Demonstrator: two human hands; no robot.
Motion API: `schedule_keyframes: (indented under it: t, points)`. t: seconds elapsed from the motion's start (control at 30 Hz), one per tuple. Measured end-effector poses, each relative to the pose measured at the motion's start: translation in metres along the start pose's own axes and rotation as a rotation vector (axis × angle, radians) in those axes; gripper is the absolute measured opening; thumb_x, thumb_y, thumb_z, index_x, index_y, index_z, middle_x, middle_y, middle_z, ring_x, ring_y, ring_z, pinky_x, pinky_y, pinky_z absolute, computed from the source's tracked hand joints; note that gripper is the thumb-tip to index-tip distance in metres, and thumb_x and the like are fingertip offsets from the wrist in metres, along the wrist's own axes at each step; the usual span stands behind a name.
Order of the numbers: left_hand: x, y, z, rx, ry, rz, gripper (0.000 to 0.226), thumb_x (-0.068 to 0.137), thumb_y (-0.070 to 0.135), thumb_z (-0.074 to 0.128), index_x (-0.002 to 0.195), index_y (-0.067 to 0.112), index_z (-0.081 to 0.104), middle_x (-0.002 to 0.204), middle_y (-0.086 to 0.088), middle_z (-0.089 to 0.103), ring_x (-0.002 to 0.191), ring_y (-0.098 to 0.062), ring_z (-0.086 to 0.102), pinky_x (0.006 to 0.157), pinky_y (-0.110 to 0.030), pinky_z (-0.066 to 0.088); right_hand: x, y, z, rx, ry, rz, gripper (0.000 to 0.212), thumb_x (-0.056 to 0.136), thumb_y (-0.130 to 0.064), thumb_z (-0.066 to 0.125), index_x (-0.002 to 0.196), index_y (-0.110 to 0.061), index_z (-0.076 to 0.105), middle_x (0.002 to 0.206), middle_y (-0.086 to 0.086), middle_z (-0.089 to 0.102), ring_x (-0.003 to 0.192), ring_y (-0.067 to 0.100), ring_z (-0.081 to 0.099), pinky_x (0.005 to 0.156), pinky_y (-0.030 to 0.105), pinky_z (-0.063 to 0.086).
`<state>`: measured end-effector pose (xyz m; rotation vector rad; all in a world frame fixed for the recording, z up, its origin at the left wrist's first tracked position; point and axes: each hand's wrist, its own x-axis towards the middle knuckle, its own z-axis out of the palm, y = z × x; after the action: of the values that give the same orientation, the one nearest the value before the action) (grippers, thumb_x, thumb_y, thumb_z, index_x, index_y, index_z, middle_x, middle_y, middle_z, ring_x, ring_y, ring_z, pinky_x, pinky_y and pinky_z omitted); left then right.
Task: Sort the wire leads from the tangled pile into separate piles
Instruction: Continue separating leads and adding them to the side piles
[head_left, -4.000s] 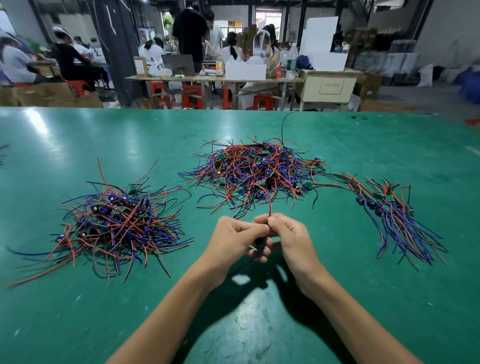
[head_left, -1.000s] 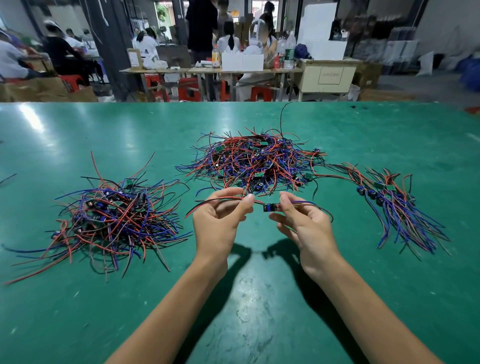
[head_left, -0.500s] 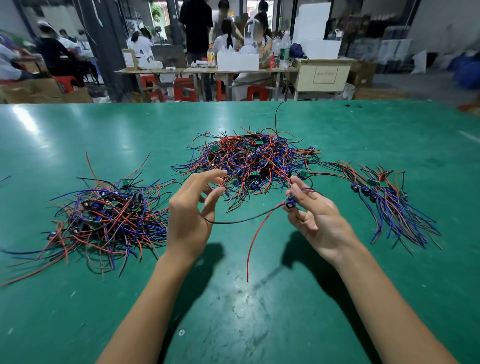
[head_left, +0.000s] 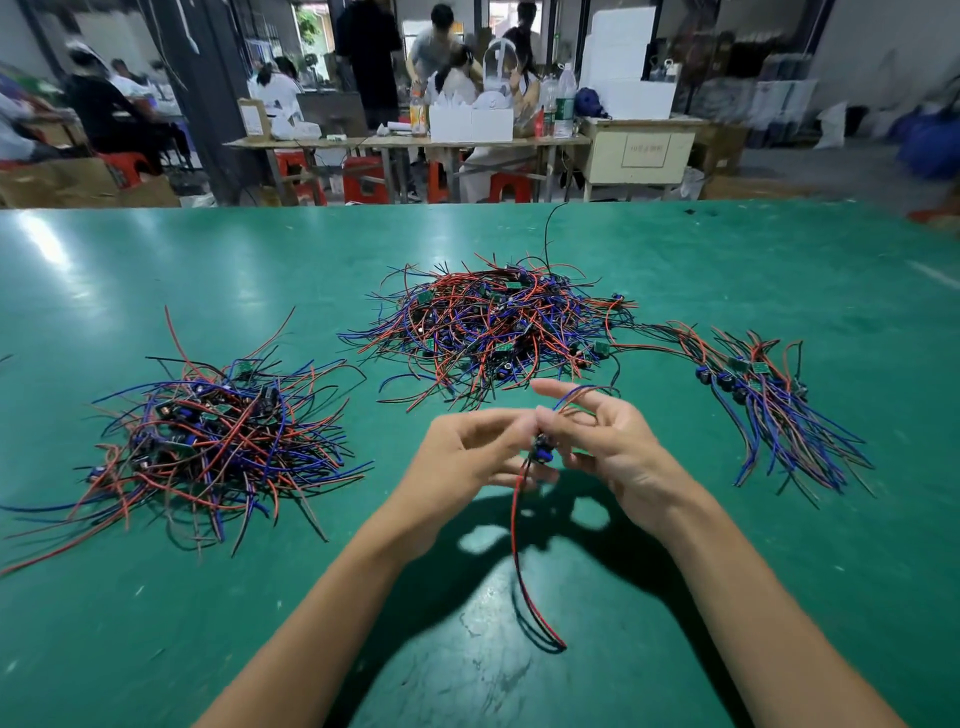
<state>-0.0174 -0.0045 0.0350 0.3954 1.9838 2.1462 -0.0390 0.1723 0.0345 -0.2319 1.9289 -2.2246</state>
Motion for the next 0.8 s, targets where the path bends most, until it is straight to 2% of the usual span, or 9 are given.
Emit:
schedule_keyframes:
  t: [0.17,0.27,0.33,0.37,0.43,0.53,0.6,0.67,0.8]
  points:
    - [-0.001,-0.004,-0.002,-0.095,-0.007,-0.093,0.028,0.094,0.015,0.065,0.122,0.008,0.067,0.104,-0.017,0.076,0.081,-0.03,0.075,0.075,-0.031,0.06,0.003,0.005,0.007,-0.169,0.073,-0.126,0.032,0.083,-0.03,0.075,0.113,-0.021,0.072,0.078,-0.008,0.07,0.063,0.004,0.06,0.06,0.012,0.044]
    - [0.001,0.0,-0.006,-0.129,0.02,-0.186,0.027,0.092,0.01,0.067,0.119,0.009,0.068,0.103,-0.018,0.076,0.08,-0.03,0.075,0.07,-0.03,0.059,0.005,0.007,0.009,-0.247,0.076,-0.103,0.023,0.1,-0.035,0.057,0.113,-0.027,0.074,0.089,-0.016,0.069,0.076,-0.005,0.059,0.074,0.015,0.045]
    - [0.0,0.0,-0.007,-0.103,0.021,-0.219,0.023,0.093,0.006,0.062,0.114,0.008,0.071,0.102,-0.018,0.076,0.079,-0.031,0.076,0.067,-0.029,0.059,0.004,0.007,0.012,-0.271,0.068,-0.085,0.029,0.105,-0.037,0.048,0.114,-0.031,0.074,0.111,-0.002,0.066,0.095,0.005,0.063,0.089,0.028,0.049]
    - [0.0,0.0,-0.006,-0.082,0.017,-0.225,0.022,0.094,0.007,0.061,0.111,0.008,0.074,0.101,-0.018,0.076,0.078,-0.03,0.076,0.066,-0.029,0.059,0.003,0.006,0.014,-0.296,0.059,-0.085,0.031,0.106,-0.036,0.044,0.115,-0.033,0.074,0.119,0.008,0.06,0.099,0.009,0.062,0.09,0.03,0.049]
    - [-0.001,0.0,-0.004,-0.065,0.024,-0.225,0.019,0.095,0.012,0.061,0.104,0.008,0.077,0.097,-0.016,0.077,0.073,-0.029,0.075,0.063,-0.027,0.059,0.001,0.005,0.019,-0.32,0.032,-0.086,0.034,0.108,-0.035,0.039,0.115,-0.037,0.072,0.123,0.017,0.052,0.09,0.005,0.06,0.08,0.017,0.048]
    - [-0.002,0.002,0.001,-0.071,0.077,-0.191,0.019,0.096,0.019,0.064,0.1,0.006,0.077,0.092,-0.013,0.076,0.066,-0.028,0.074,0.056,-0.026,0.057,0.0,0.005,0.022,-0.287,0.007,-0.051,0.037,0.109,-0.033,0.035,0.118,-0.031,0.071,0.124,0.013,0.057,0.085,0.002,0.059,0.071,0.009,0.045]
    - [-0.002,0.002,0.001,-0.08,0.129,-0.165,0.017,0.094,0.018,0.066,0.098,0.007,0.078,0.091,-0.012,0.077,0.066,-0.028,0.074,0.053,-0.026,0.056,0.0,0.007,0.026,-0.245,-0.001,-0.037,0.037,0.109,-0.03,0.036,0.119,-0.023,0.071,0.112,0.006,0.067,0.079,-0.004,0.061,0.069,0.009,0.046]
    - [-0.002,0.002,0.001,-0.079,0.164,-0.149,0.015,0.093,0.019,0.068,0.093,0.009,0.079,0.091,-0.012,0.077,0.066,-0.027,0.074,0.052,-0.025,0.056,0.0,0.009,0.031,-0.189,0.011,-0.048,0.034,0.108,-0.025,0.04,0.116,-0.015,0.072,0.1,0.001,0.073,0.079,0.002,0.065,0.068,0.013,0.05]
    - [-0.004,0.002,0.001,-0.067,0.178,-0.132,0.015,0.093,0.019,0.068,0.093,0.012,0.08,0.092,-0.01,0.078,0.065,-0.025,0.073,0.054,-0.027,0.057,-0.003,0.01,0.038,-0.13,0.063,-0.084,0.028,0.105,-0.023,0.049,0.108,-0.018,0.076,0.099,0.007,0.077,0.08,0.011,0.064,0.053,0.019,0.048]
